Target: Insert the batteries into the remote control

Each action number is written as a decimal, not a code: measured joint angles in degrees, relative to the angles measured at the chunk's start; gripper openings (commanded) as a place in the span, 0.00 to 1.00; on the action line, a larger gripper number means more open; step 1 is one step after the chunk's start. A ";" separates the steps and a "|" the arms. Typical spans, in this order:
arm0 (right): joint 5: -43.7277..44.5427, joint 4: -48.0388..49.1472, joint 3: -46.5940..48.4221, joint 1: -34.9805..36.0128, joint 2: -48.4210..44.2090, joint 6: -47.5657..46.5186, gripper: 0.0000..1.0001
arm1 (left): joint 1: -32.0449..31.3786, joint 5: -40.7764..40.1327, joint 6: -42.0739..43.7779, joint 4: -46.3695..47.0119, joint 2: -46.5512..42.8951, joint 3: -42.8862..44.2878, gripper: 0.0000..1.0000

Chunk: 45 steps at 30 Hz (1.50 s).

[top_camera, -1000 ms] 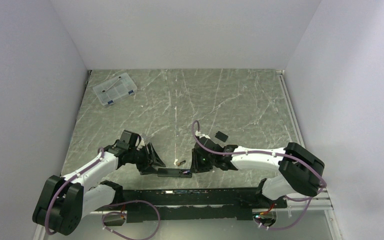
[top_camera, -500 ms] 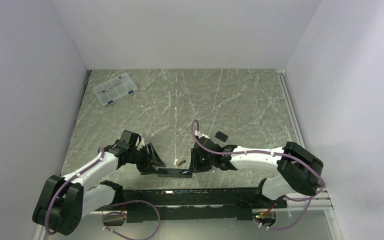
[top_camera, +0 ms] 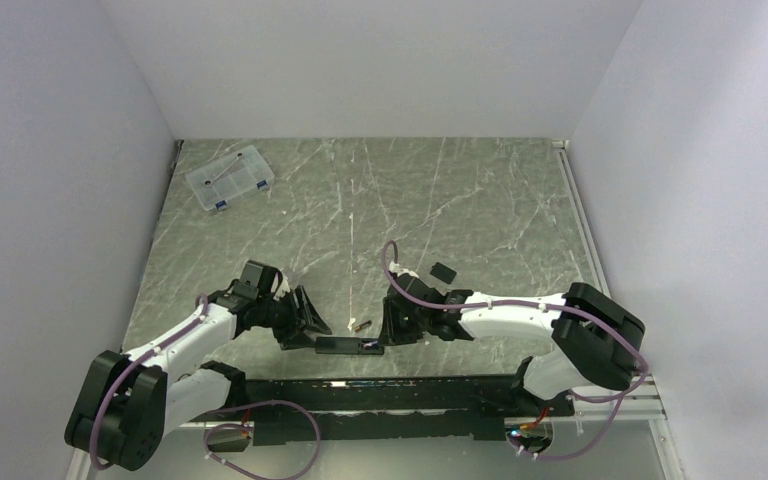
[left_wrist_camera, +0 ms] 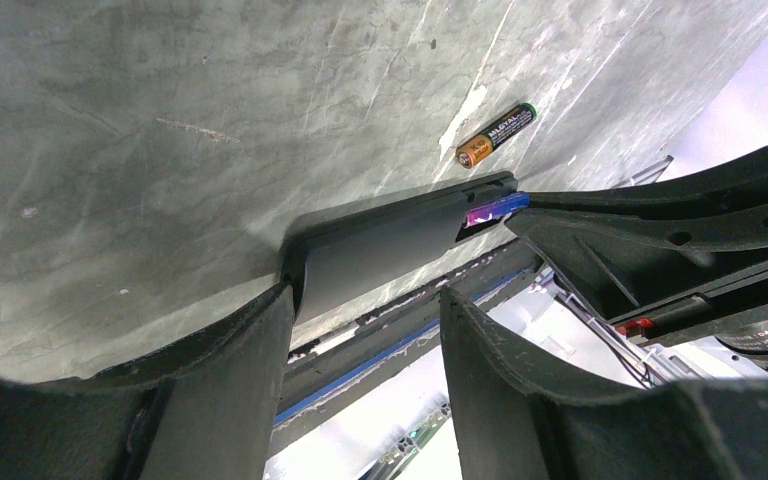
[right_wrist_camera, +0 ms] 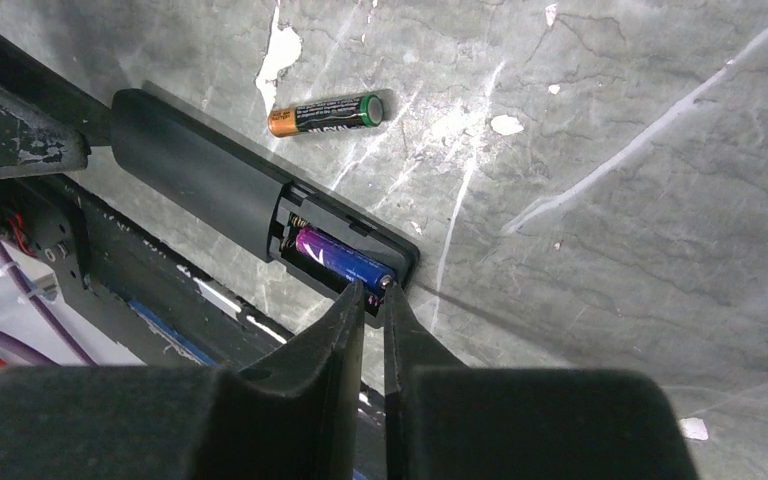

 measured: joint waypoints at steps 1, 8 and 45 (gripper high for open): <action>-0.04 0.02 0.02 0.00 0.00 0.02 0.08 | 0.00 -0.02 0.02 0.07 0.00 -0.13 0.61; 0.04 -0.15 0.13 0.00 -0.02 0.09 0.00 | 0.00 0.02 0.04 0.11 0.00 -0.57 0.61; 8.07 -10.47 7.65 -0.35 -4.74 -11.50 0.51 | 0.00 -2.47 0.09 -16.24 -7.43 13.97 0.99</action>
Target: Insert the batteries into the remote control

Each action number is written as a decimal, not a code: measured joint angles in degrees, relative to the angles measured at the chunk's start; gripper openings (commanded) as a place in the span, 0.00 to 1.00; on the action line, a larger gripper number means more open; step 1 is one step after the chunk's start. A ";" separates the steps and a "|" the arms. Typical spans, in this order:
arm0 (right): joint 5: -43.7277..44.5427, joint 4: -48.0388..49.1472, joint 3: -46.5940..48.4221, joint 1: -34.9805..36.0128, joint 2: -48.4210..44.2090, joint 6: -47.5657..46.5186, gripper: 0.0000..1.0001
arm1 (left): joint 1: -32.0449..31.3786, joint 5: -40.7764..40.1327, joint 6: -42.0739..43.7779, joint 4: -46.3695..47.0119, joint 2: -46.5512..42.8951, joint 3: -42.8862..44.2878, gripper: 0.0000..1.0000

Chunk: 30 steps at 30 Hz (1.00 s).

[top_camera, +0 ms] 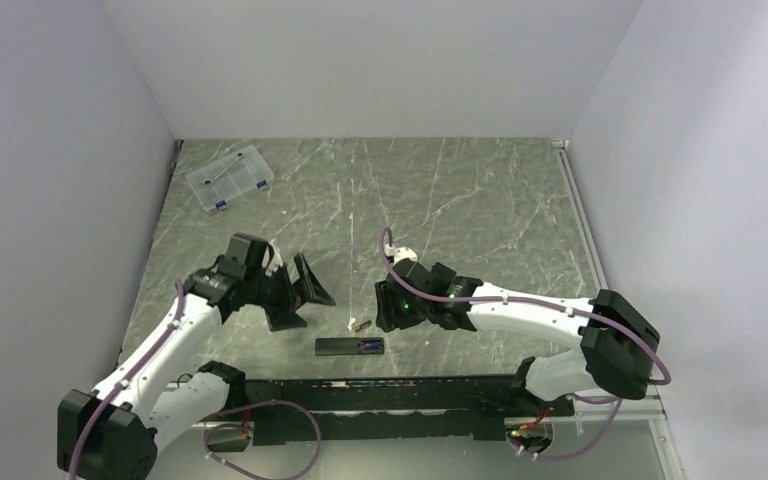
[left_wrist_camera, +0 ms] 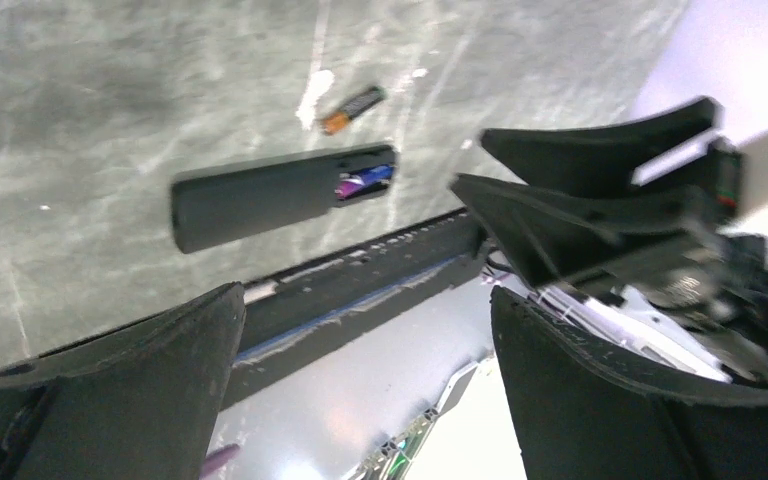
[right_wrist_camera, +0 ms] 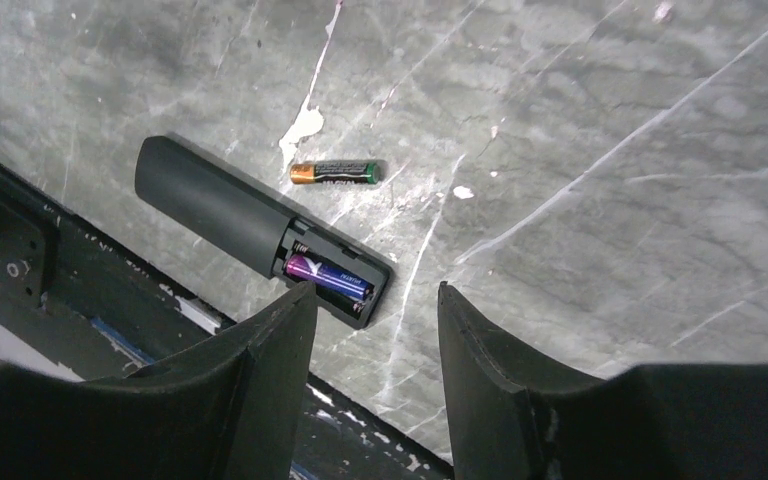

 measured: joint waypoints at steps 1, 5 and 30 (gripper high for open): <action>0.50 -0.28 0.28 -0.13 -0.17 -0.48 0.51 | 0.00 0.09 0.04 -1.68 0.35 2.86 0.99; 1.51 -1.68 1.03 -0.44 -1.03 -1.66 0.51 | 0.00 0.52 0.04 -8.26 4.11 16.46 0.99; -9.79 -6.51 21.29 1.25 16.63 -9.11 0.64 | 0.02 5.60 -4.92 -30.32 12.31 51.84 0.99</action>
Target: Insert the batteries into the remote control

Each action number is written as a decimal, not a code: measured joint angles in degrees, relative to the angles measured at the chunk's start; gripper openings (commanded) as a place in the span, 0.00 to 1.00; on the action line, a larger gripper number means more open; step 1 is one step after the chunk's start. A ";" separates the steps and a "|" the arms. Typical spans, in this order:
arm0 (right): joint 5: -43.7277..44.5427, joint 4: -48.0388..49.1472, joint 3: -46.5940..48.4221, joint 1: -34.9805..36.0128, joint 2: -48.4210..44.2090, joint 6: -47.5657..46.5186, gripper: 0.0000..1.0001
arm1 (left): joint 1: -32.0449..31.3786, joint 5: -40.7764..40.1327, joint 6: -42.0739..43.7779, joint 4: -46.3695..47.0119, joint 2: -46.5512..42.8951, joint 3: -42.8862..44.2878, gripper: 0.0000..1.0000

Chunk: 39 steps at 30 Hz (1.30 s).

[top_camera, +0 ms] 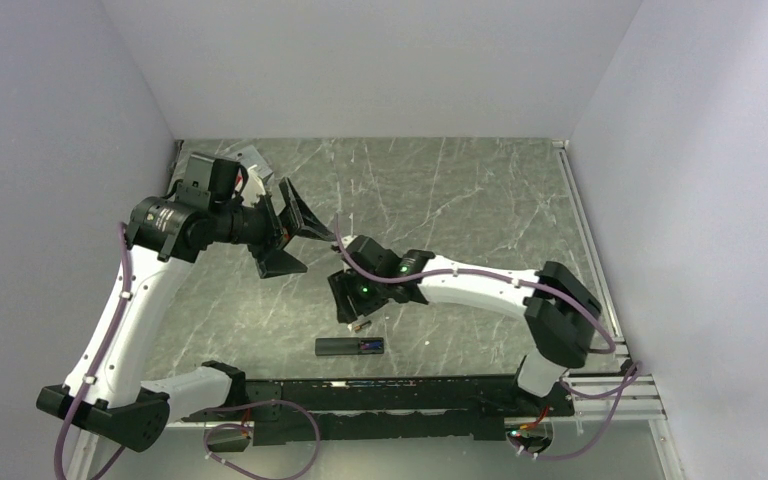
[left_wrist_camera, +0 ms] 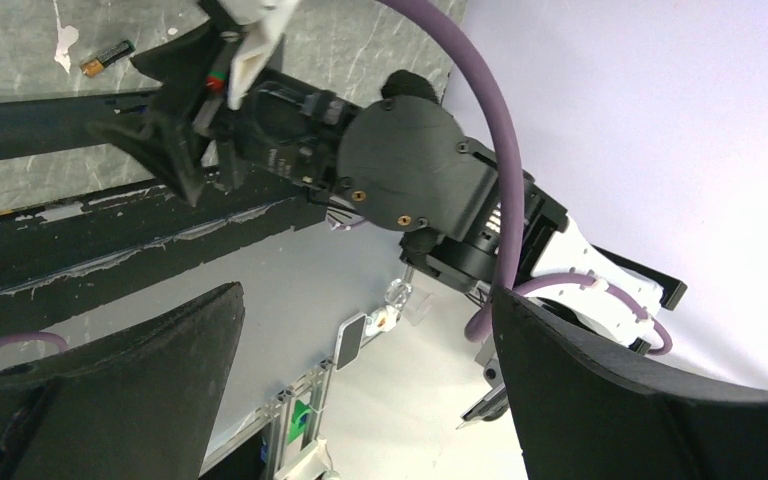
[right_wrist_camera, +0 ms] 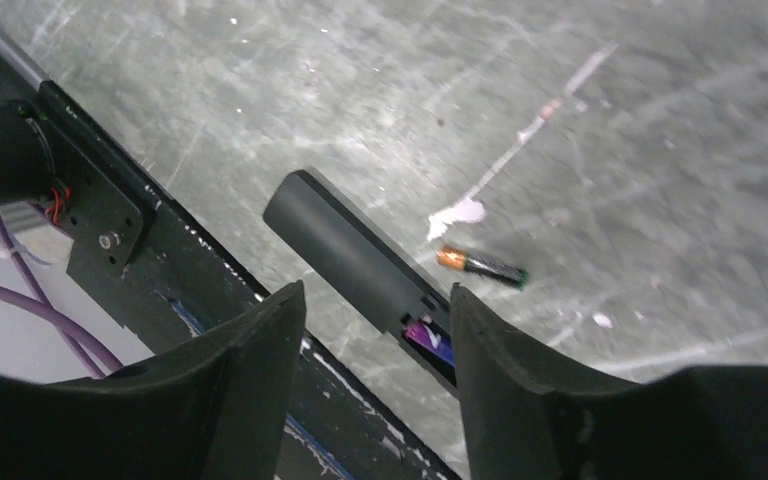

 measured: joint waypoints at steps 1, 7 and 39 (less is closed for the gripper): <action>-0.52 -0.02 1.38 0.44 1.44 -0.72 0.66 | 0.07 0.00 0.00 -0.11 0.04 0.00 0.99; -4.46 0.20 4.61 2.10 6.93 -6.62 0.80 | 0.02 1.62 0.00 -0.44 0.00 0.61 0.99; -8.20 10.84 0.96 8.48 11.50 -22.60 1.00 | 0.22 2.84 -0.15 -4.46 -0.09 1.88 0.99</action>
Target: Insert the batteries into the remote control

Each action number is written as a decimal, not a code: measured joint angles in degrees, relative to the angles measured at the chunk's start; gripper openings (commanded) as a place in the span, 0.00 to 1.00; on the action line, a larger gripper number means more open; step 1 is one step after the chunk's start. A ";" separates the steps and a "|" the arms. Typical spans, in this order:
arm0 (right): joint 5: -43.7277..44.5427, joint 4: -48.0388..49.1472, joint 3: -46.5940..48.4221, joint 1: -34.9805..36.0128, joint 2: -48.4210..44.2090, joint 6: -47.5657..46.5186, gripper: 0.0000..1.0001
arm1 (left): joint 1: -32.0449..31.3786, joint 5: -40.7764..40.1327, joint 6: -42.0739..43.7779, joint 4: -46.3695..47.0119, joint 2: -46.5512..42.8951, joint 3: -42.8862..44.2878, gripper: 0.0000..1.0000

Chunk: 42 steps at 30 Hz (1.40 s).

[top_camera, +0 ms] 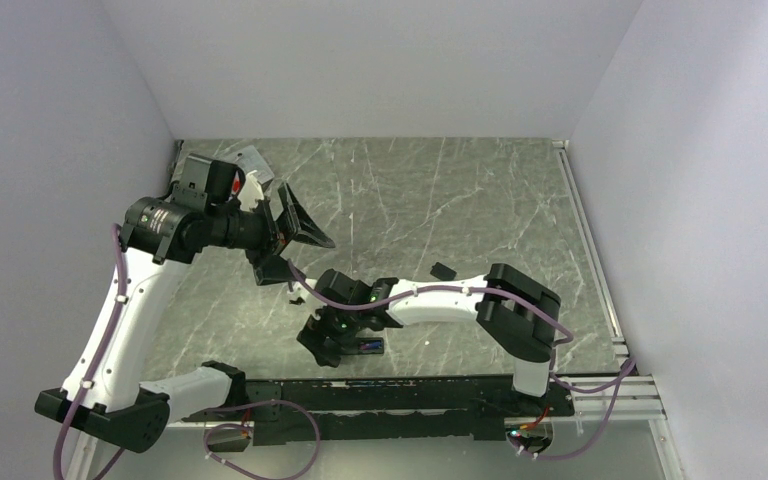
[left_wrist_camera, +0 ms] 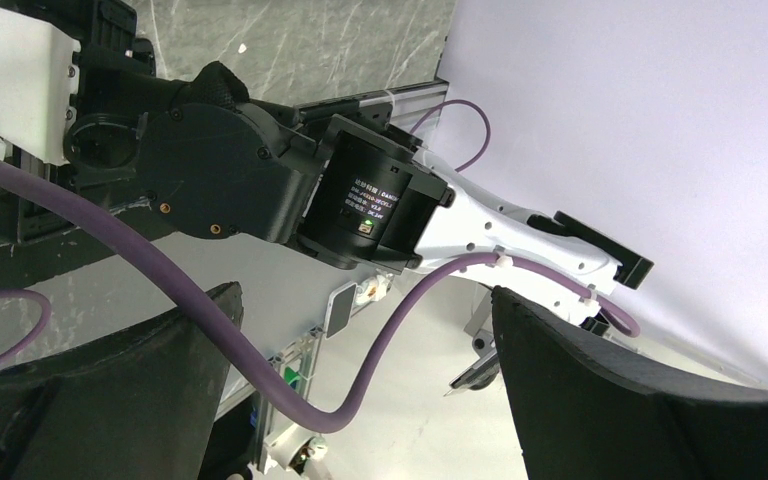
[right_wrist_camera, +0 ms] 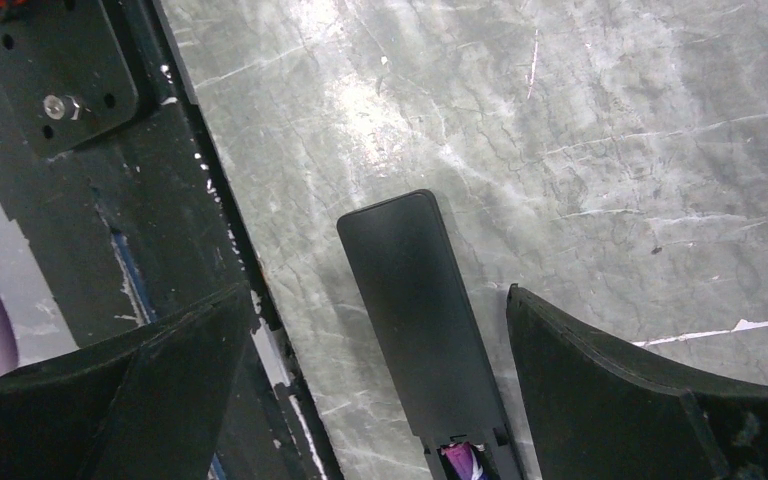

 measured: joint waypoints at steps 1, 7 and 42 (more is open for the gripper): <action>0.85 0.15 -0.11 0.20 0.13 -0.31 1.00 | 0.00 0.00 0.00 -0.15 -0.02 0.00 0.99; 3.93 0.39 -0.59 0.92 0.42 -1.42 1.00 | 0.04 -0.04 -0.44 -0.50 -0.74 -0.11 1.00; 20.63 4.50 -3.10 6.67 1.07 -4.26 0.05 | 0.04 -1.29 -0.61 0.98 -8.57 -7.65 0.99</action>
